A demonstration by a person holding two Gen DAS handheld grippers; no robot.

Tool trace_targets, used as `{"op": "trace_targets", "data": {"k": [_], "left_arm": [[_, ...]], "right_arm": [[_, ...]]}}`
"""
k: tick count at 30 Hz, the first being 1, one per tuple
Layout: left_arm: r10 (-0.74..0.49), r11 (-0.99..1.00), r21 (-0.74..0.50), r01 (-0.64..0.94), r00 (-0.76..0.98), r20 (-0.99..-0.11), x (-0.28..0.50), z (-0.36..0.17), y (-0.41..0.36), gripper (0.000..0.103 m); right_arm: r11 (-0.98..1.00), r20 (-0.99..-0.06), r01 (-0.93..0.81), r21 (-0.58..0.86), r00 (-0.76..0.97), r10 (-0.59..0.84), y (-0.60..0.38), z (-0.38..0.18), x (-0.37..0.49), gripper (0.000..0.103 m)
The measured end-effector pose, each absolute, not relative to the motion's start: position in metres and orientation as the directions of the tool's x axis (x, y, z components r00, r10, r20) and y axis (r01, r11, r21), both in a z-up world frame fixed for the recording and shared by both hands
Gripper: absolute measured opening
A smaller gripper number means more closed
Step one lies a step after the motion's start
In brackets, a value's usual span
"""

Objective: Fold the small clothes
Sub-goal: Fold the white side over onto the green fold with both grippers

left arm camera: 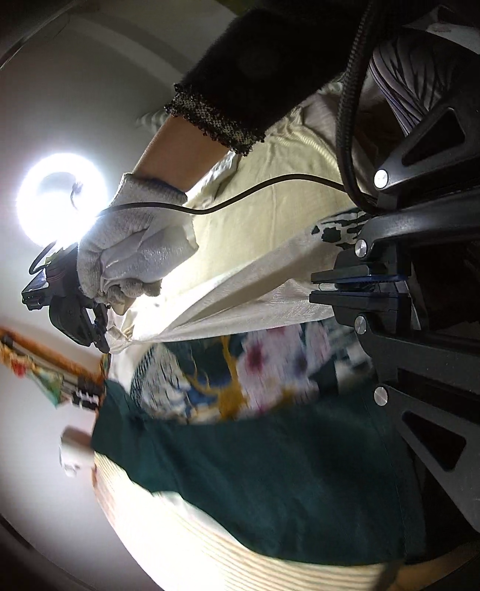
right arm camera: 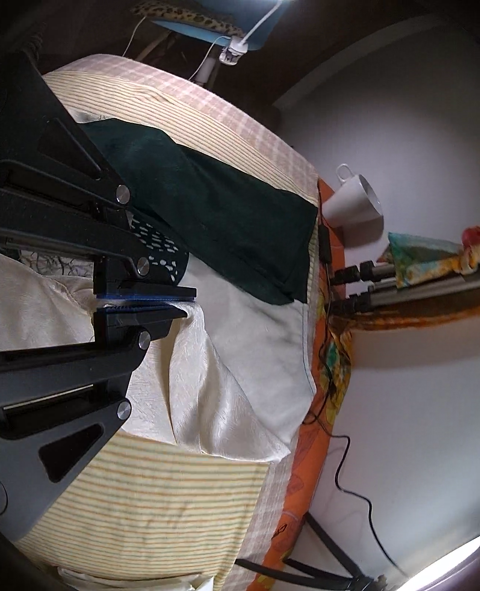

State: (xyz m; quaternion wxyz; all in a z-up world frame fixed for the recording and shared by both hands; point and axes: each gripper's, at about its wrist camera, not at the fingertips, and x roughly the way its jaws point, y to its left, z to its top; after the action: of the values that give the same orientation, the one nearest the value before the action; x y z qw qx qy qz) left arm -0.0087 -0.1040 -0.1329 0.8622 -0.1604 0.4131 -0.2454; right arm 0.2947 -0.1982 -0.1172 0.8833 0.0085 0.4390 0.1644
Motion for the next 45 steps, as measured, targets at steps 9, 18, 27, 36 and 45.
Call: {"op": "trace_targets", "data": {"k": [9, 18, 27, 36, 45], "left_arm": [[-0.514, 0.846, -0.493, 0.204, 0.561, -0.649, -0.012, -0.147, -0.063, 0.0], [-0.474, 0.871, -0.457, 0.183, 0.56, -0.679, -0.024, -0.149, -0.049, 0.009], [-0.437, 0.892, -0.398, 0.212, 0.629, -0.643, -0.038, -0.121, -0.029, 0.024], [-0.459, 0.881, -0.424, 0.211, 0.603, -0.653, -0.029, -0.128, -0.03, 0.024], [-0.462, 0.878, -0.438, 0.194, 0.587, -0.665, -0.02, -0.138, -0.029, 0.024]], "right_arm": [[0.939, -0.808, -0.33, 0.092, 0.527, 0.264, -0.145, -0.134, 0.304, 0.003], [0.913, -0.827, -0.369, 0.175, 0.449, 0.34, -0.133, -0.145, 0.312, 0.012], [0.852, -0.639, -0.327, 0.41, 0.563, 0.524, -0.237, -0.087, 0.298, 0.051], [0.914, -0.716, -0.199, 0.354, 0.571, 0.401, -0.257, -0.113, 0.335, 0.051], [0.967, -0.792, -0.096, 0.234, 0.558, 0.247, -0.251, -0.153, 0.384, 0.051]]}}
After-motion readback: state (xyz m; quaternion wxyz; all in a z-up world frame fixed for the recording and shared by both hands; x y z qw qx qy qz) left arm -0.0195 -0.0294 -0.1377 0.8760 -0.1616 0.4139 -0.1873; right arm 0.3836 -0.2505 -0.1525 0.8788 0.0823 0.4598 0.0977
